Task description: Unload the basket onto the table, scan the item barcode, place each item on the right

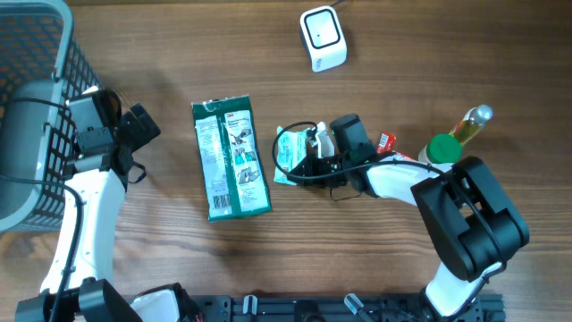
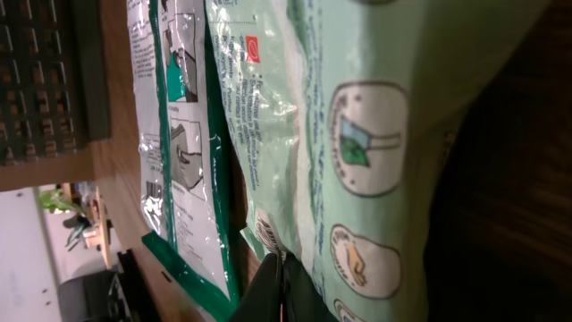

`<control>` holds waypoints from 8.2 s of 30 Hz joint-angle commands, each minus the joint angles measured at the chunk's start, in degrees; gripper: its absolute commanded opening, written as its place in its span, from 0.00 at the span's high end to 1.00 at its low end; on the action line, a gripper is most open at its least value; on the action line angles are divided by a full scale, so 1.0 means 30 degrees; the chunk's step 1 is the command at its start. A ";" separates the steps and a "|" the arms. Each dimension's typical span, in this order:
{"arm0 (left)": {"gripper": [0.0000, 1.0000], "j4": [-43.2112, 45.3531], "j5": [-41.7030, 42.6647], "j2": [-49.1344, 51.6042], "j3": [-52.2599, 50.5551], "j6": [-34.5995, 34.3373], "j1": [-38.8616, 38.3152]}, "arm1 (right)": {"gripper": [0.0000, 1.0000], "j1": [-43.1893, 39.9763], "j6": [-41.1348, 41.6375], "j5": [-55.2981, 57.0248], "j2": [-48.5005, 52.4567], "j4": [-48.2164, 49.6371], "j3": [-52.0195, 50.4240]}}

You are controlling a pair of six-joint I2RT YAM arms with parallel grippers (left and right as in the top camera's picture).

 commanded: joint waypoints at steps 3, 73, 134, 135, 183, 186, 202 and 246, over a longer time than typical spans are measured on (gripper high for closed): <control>0.00 0.0044 0.0087 -0.0189 0.0197 0.0233 0.0036 | 0.96 -0.0015 0.1151 0.1144 0.0852 -0.0240 -0.0342; 0.00 0.0044 0.0087 -0.0189 0.0197 0.0240 0.0036 | 0.34 -0.1676 -0.1253 0.1814 -0.2397 -0.5501 0.0124; 0.00 0.0044 0.0087 -0.0189 0.0197 0.0233 0.0036 | 0.96 -0.0612 -3.0745 2.6185 0.2834 0.4714 1.1584; 0.00 0.0044 0.0087 -0.0189 0.0197 0.0233 0.0036 | 0.96 -0.0386 -3.2079 2.6228 0.3621 0.5829 1.1584; 0.00 0.0044 0.0087 -0.0189 0.0197 0.0240 0.0036 | 0.96 -0.0597 -1.2677 1.2917 -0.4371 -2.0830 0.9974; 0.00 0.0044 0.0087 -0.0189 0.0197 0.0233 0.0036 | 0.96 -0.0940 -1.2677 1.3180 -0.4371 -2.1726 0.9537; 0.00 0.0044 0.0087 -0.0189 0.0197 0.0233 0.0036 | 0.10 0.2149 0.0066 0.5610 -0.0685 -0.8553 0.8830; 0.00 0.0044 0.0087 -0.0189 0.0197 0.0233 0.0036 | 0.56 0.8488 -0.4430 1.9081 0.4204 -0.5974 1.0309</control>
